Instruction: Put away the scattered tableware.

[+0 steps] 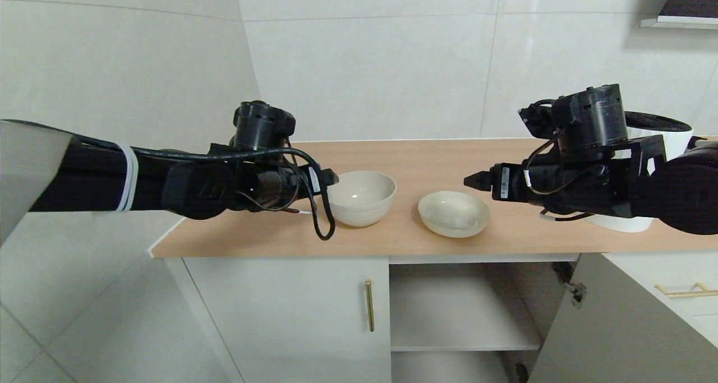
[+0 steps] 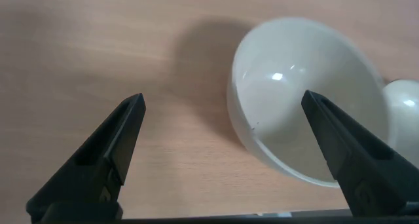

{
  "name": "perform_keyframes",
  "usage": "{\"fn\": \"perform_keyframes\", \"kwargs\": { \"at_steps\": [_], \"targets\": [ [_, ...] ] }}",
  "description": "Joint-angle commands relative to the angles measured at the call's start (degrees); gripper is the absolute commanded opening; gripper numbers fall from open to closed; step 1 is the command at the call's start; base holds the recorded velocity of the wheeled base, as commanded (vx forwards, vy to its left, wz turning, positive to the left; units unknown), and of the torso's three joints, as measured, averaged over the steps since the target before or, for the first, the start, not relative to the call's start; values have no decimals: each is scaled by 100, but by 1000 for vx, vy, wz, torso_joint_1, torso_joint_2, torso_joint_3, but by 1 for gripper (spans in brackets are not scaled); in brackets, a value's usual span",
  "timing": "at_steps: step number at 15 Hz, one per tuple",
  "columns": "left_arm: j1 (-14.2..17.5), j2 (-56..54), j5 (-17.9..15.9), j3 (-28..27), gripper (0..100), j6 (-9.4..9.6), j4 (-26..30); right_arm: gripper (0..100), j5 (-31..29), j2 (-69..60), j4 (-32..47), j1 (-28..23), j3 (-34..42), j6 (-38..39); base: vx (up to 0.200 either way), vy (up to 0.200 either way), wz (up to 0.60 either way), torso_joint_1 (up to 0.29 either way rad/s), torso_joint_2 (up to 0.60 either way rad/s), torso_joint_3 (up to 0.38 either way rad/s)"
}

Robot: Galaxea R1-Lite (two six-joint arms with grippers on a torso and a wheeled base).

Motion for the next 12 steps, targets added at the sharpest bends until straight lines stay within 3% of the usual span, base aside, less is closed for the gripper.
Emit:
{"fn": "perform_keyframes", "kwargs": {
  "at_steps": [1, 5, 6, 12],
  "targets": [
    [-60, 241, -1, -11, 100, -1, -4, 100, 1, 11, -4, 3, 9, -1, 0, 0, 0, 0, 0, 0],
    [-131, 320, -1, -11, 100, -1, -4, 100, 1, 3, -4, -59, 0, -1, 0, 0, 0, 0, 0, 0],
    [-148, 337, -1, -11, 0, -1, -4, 100, 1, 3, -4, -59, 0, -1, 0, 0, 0, 0, 0, 0],
    [-201, 328, 7, -20, 0, -142, -4, 100, 1, -6, -4, -59, 0, -1, 0, 0, 0, 0, 0, 0]
  ]
}}
